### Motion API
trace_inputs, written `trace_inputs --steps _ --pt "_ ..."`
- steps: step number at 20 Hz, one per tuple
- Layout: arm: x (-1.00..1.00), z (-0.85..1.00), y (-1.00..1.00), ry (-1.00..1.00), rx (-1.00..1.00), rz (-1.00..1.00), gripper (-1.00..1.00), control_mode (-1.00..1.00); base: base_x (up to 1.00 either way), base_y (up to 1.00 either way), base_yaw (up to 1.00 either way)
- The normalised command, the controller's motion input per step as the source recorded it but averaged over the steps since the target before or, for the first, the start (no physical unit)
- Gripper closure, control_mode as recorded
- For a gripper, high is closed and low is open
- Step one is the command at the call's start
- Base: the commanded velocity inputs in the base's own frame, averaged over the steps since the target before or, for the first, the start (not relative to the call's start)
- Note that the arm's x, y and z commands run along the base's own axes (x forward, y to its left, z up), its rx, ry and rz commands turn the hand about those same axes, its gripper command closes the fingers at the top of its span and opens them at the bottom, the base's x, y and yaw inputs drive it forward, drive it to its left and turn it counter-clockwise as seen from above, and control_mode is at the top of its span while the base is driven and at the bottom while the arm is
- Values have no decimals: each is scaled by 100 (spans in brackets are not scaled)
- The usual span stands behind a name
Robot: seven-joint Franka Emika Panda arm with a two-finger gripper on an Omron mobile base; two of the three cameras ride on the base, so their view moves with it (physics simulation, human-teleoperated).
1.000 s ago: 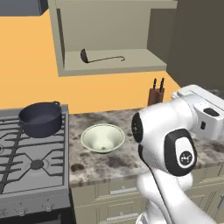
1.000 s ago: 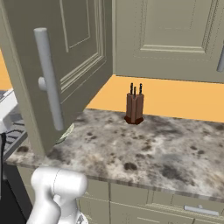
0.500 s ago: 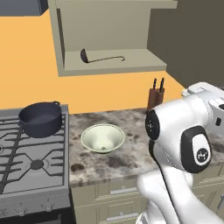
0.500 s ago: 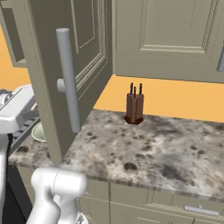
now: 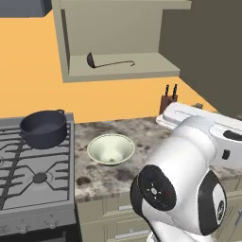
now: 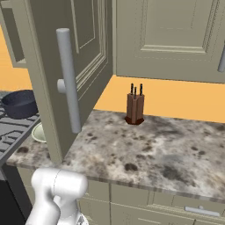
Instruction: Open the cabinet and move the ladle to the pot. Then close the cabinet.
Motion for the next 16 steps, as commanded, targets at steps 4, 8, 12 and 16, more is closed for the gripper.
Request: trace_inputs --steps 4,8,12,16 --pt "80 0 33 27 17 50 -100 -100 0 0 0" --pt "99 0 9 29 20 46 -100 -100 0 0 0" --pt "91 0 6 17 17 40 -100 -100 0 0 0" --pt "69 0 23 4 9 26 -100 -100 0 0 0"
